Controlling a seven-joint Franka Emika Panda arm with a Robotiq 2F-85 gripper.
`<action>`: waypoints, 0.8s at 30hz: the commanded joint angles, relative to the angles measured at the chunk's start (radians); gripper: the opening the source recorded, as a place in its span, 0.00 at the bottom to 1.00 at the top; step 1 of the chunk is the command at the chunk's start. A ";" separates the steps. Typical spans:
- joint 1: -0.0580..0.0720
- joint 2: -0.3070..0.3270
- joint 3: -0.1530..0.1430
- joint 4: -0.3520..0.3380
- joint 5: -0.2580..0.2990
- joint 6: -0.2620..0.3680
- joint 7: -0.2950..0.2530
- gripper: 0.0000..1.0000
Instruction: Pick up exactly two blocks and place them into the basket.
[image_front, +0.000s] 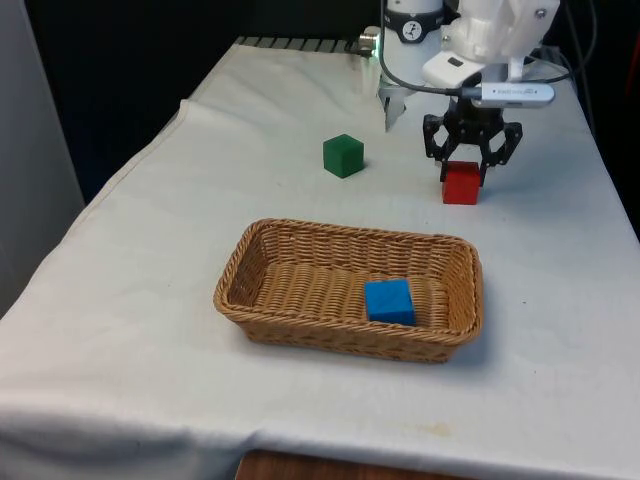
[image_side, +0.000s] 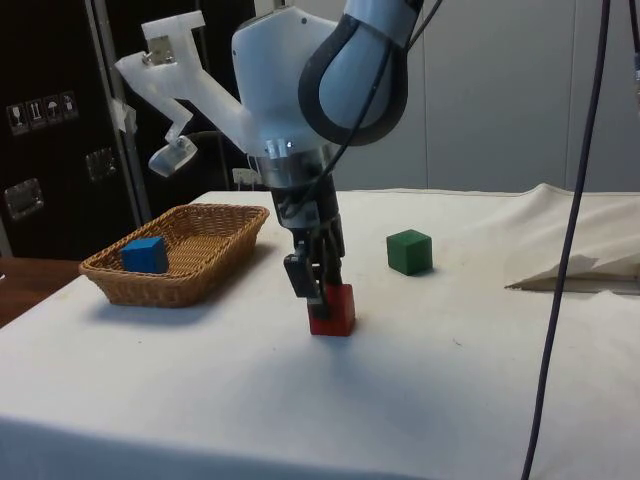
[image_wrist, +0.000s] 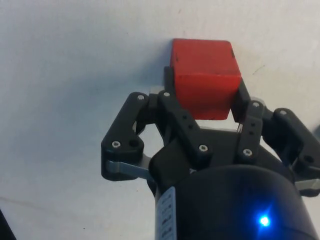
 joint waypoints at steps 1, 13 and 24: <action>0.002 -0.013 -0.003 -0.002 -0.004 -0.007 0.004 0.04; -0.011 -0.077 -0.004 0.044 -0.012 -0.094 -0.006 0.04; -0.037 -0.072 -0.030 0.172 0.012 -0.198 -0.071 0.04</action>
